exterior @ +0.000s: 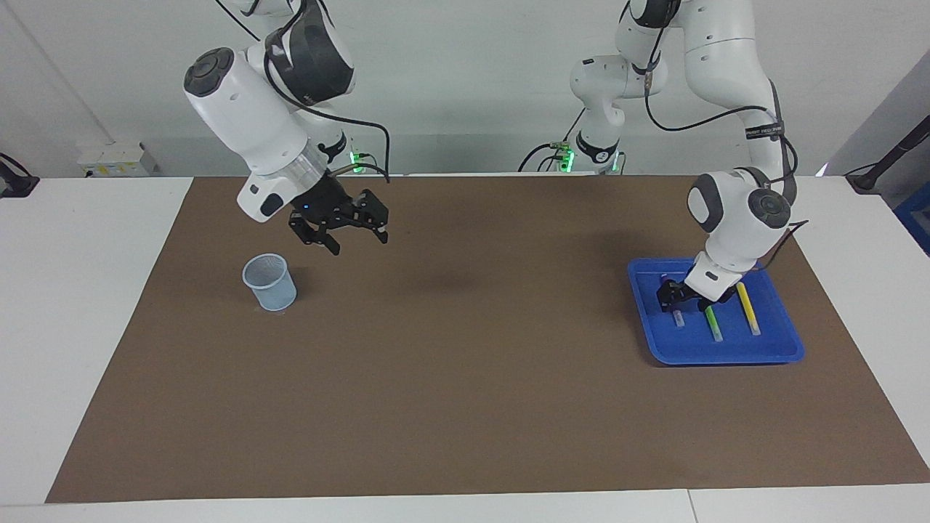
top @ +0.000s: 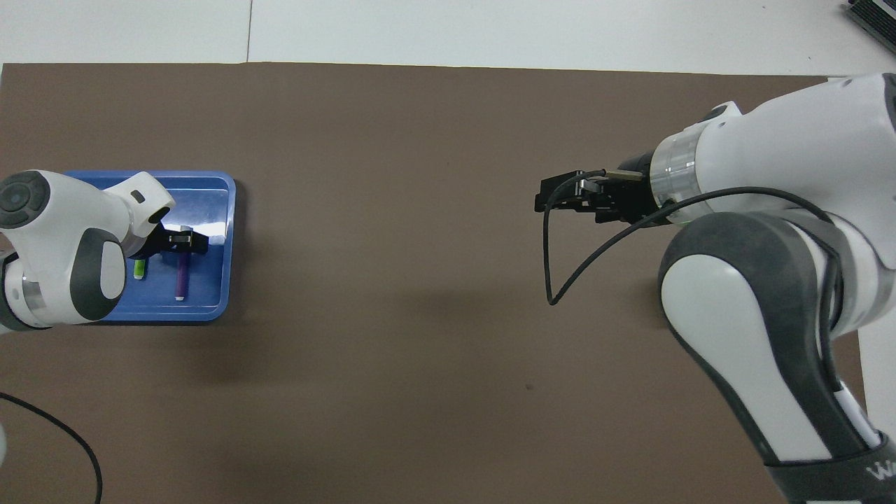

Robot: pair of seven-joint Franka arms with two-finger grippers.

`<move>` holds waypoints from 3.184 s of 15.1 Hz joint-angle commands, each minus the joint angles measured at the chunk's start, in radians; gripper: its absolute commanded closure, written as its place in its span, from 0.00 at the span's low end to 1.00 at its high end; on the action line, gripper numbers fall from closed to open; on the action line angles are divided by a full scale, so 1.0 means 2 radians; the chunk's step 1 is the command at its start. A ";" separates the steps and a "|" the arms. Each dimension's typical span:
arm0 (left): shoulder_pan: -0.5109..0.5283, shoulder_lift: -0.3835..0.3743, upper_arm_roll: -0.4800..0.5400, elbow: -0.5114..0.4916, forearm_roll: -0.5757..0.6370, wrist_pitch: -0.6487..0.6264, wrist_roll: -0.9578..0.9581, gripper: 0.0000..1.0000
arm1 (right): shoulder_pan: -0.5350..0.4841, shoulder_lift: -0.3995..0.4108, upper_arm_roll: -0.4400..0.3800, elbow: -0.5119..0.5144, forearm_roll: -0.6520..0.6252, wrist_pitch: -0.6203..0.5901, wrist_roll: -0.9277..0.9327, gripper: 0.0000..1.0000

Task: Transfer and insert pens with both arms
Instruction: 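Lift the pen with the left gripper while the right gripper reaches it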

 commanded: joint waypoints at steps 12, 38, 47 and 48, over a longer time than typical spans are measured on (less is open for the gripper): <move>-0.001 0.001 0.001 0.009 -0.002 -0.007 0.004 0.56 | 0.091 -0.008 0.002 -0.053 0.057 0.127 0.090 0.00; -0.011 -0.027 -0.023 0.204 -0.107 -0.273 -0.295 1.00 | 0.099 0.020 0.002 -0.057 0.093 0.187 0.115 0.00; -0.011 -0.067 -0.060 0.200 -0.232 -0.315 -0.609 1.00 | 0.149 0.026 0.002 -0.049 0.120 0.276 0.184 0.00; -0.011 -0.069 -0.061 0.198 -0.258 -0.315 -0.630 1.00 | 0.159 0.026 0.002 -0.047 0.119 0.280 0.195 0.00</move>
